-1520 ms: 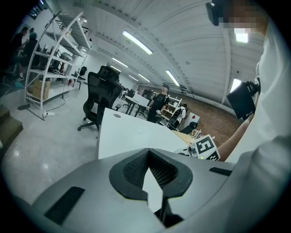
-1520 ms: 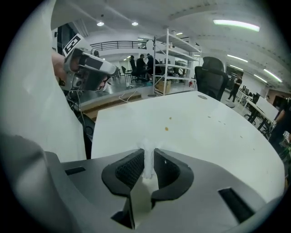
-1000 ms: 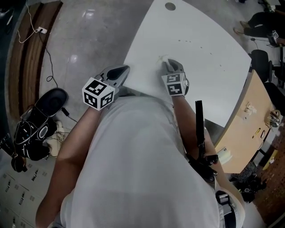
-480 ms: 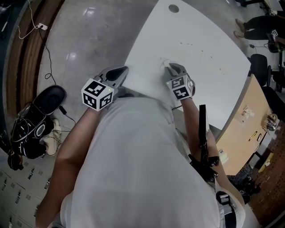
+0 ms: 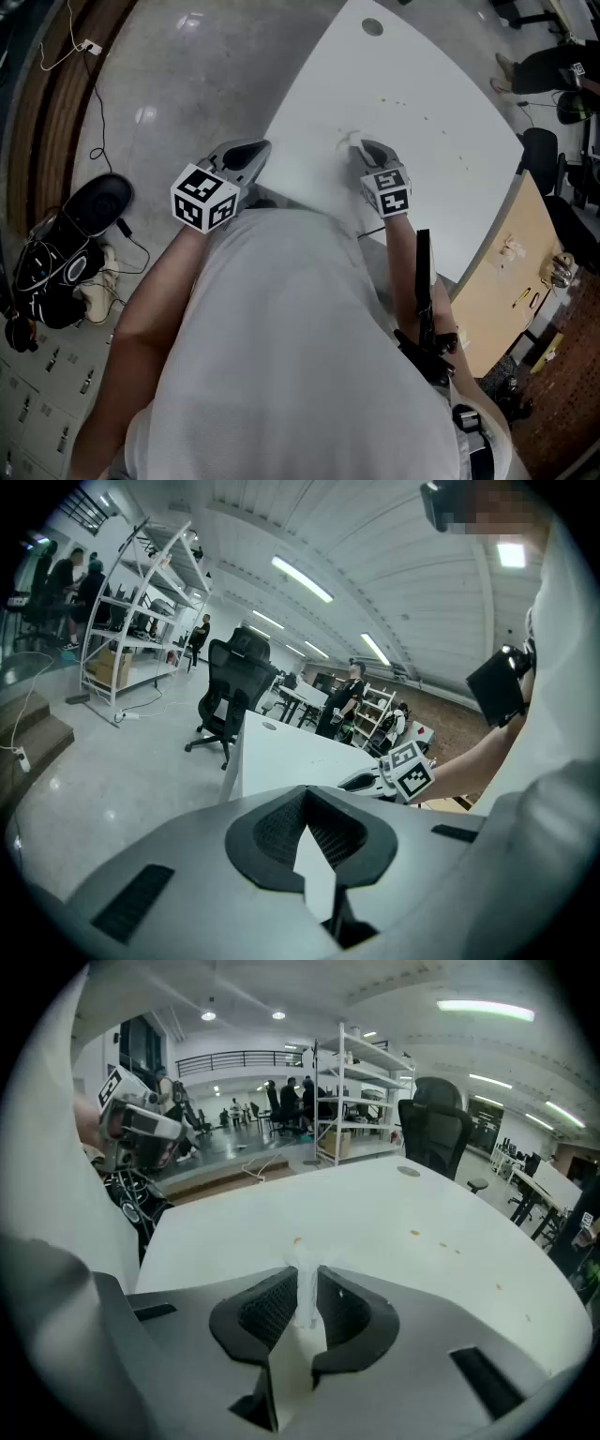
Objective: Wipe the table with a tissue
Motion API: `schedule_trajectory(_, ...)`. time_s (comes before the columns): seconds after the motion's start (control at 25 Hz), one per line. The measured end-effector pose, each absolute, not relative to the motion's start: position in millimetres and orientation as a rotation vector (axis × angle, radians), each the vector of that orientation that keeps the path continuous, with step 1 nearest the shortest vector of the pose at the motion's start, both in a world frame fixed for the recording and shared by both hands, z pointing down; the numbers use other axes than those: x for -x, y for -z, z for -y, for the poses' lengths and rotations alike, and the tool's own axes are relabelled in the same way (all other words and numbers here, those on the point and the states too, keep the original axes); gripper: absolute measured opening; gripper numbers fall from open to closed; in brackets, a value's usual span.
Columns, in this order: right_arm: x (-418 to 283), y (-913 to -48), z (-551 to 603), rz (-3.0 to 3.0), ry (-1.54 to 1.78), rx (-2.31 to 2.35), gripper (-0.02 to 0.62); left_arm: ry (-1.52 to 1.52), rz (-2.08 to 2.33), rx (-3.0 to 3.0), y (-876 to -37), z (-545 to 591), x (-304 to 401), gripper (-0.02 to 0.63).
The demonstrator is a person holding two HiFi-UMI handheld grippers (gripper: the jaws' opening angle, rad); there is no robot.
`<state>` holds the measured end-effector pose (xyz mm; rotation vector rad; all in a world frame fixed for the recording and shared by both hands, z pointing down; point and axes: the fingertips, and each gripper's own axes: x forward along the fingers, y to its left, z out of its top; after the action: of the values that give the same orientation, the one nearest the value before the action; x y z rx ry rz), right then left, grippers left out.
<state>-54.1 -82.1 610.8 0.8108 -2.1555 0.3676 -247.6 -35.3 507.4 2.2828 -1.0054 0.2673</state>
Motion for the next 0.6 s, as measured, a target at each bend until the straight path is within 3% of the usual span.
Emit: schedule_trajectory(0.6,117.2,-617.7,114.9,2.180,-0.200,-0.693,0.061,-0.289,1.042,-2.270,-507.4,31.8,258.0,0.006)
